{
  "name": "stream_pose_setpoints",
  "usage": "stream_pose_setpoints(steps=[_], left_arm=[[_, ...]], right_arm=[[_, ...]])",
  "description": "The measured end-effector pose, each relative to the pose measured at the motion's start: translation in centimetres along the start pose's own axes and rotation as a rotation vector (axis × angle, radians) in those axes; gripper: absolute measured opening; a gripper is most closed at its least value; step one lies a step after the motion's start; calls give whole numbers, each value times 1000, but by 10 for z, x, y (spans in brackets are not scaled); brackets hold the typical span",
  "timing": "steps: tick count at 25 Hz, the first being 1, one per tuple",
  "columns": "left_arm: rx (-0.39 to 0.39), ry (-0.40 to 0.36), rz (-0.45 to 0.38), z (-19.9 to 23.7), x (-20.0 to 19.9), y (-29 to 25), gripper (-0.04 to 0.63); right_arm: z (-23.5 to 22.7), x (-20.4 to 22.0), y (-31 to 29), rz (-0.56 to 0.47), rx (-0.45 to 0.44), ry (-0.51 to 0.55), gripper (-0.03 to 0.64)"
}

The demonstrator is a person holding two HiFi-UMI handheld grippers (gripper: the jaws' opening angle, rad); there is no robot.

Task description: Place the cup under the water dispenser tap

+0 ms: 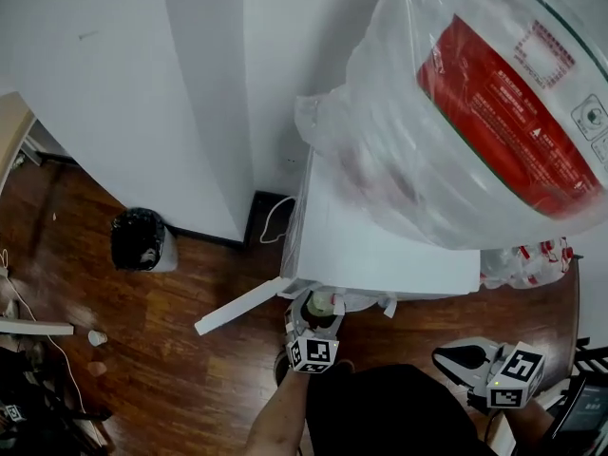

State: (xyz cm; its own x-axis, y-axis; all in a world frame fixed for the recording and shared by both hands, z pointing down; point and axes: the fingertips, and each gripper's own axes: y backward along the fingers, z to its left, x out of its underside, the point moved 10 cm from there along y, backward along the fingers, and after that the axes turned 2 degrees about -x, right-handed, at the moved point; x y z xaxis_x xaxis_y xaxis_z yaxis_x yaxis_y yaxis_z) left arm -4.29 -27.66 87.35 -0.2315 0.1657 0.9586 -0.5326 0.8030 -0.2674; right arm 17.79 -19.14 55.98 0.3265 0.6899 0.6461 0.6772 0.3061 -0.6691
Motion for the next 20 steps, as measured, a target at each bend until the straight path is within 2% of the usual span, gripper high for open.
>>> stream_pose_setpoints(steps=[5, 9, 13, 16, 17, 20], left_arm=[[-11, -22, -18, -16, -12, -2, 373], [-5, -61, -8, -23, -11, -11, 376], [-51, -21, 17, -14, 2, -5, 371], [21, -8, 95, -14, 5, -9, 376], [43, 4, 113, -16, 6, -8, 397], [56, 59, 149, -16, 5, -3, 397]], right_arm=[[7, -10, 0, 46, -38, 71, 2], [7, -13, -2, 43, -38, 58, 2], [8, -11, -6, 64, -50, 112, 2], [9, -7, -4, 69, -62, 86, 6], [10, -6, -2, 66, -67, 79, 14], [9, -9, 4, 47, -76, 62, 41]])
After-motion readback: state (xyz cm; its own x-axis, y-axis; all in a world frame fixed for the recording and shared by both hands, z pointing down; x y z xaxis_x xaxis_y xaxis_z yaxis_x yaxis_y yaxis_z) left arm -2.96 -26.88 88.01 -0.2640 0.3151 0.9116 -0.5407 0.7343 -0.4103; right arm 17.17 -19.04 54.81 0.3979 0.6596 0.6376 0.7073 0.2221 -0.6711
